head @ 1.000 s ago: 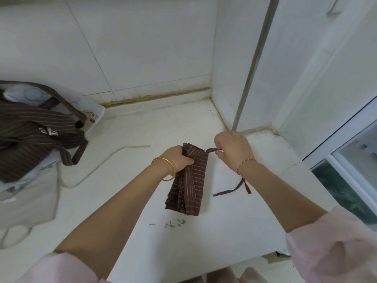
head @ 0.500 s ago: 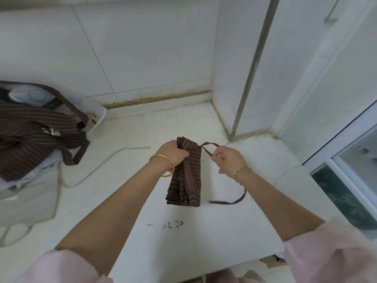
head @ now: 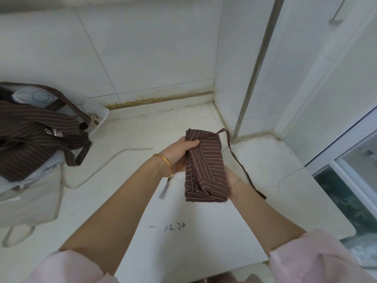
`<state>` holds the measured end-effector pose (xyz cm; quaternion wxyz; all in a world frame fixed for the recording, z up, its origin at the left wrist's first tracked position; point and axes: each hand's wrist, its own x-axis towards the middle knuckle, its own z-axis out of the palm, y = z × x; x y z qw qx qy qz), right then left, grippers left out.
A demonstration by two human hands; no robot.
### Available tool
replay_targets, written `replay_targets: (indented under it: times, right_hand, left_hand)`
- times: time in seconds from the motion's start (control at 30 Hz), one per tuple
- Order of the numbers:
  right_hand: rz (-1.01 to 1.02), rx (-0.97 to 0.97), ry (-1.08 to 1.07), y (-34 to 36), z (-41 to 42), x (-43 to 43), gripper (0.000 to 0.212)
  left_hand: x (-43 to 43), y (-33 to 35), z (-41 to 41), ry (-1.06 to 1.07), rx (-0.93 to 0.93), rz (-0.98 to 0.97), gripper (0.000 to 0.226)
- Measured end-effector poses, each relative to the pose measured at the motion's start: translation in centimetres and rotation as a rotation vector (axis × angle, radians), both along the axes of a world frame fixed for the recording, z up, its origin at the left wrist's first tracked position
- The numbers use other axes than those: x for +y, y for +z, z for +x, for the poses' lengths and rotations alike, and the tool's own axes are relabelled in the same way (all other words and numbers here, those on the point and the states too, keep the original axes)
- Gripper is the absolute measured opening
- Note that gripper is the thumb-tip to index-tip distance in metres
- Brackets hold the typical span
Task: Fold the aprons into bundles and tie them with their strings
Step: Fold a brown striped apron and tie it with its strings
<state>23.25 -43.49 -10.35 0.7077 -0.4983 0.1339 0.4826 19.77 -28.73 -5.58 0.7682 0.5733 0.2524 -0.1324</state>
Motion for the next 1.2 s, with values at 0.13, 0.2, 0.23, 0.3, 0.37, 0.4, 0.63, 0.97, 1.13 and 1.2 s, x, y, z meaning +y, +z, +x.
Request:
replay_targets:
  times: [0.13,0.2,0.23,0.3,0.37,0.4,0.63,0.97,1.13,1.2]
  right_hand:
    - [-0.017,-0.02,-0.024,0.1,-0.5,0.4,0.037]
    - [-0.041,-0.01,-0.041,0.3,-0.5,0.5,0.041]
    - [-0.067,-0.016,-0.036,0.5,-0.5,0.4,0.042]
    - [-0.047,-0.034,-0.038,0.5,-0.5,0.3,0.047]
    - [-0.019,-0.046,-0.061,-0.1,-0.4,0.2,0.061]
    - [0.003,-0.056,-0.054,-0.4,-0.3,0.3,0.067]
    - [0.056,-0.158,0.085,0.0,0.3,-0.4,0.018]
    - [-0.616,-1.248,0.124,0.6,5.7,-1.2,0.049]
    - [-0.599,-1.235,0.324,-0.5,6.0,-0.5,0.013]
    - [-0.585,-1.128,0.321,-0.8,5.6,-0.5,0.012]
  left_hand:
    - [0.1,0.2,0.0,-0.106,0.026,0.096,0.029]
    - [0.1,0.2,0.0,-0.127,0.018,0.092,0.03]
    - [0.2,0.3,0.0,-0.13,0.017,0.089,0.031]
    - [0.2,0.4,0.0,-0.16,0.021,0.094,0.031]
    - [0.2,0.5,-0.1,-0.211,0.026,0.11,0.032]
    - [0.1,0.6,-0.1,-0.221,0.022,0.118,0.033]
    - [0.5,0.5,0.2,-0.209,0.029,0.24,0.034]
    - [1.9,0.2,0.2,-0.296,0.102,0.603,0.026]
    - [2.0,0.7,0.3,-0.288,0.129,0.661,0.037]
    - [2.2,0.7,0.2,-0.274,0.164,0.675,0.042]
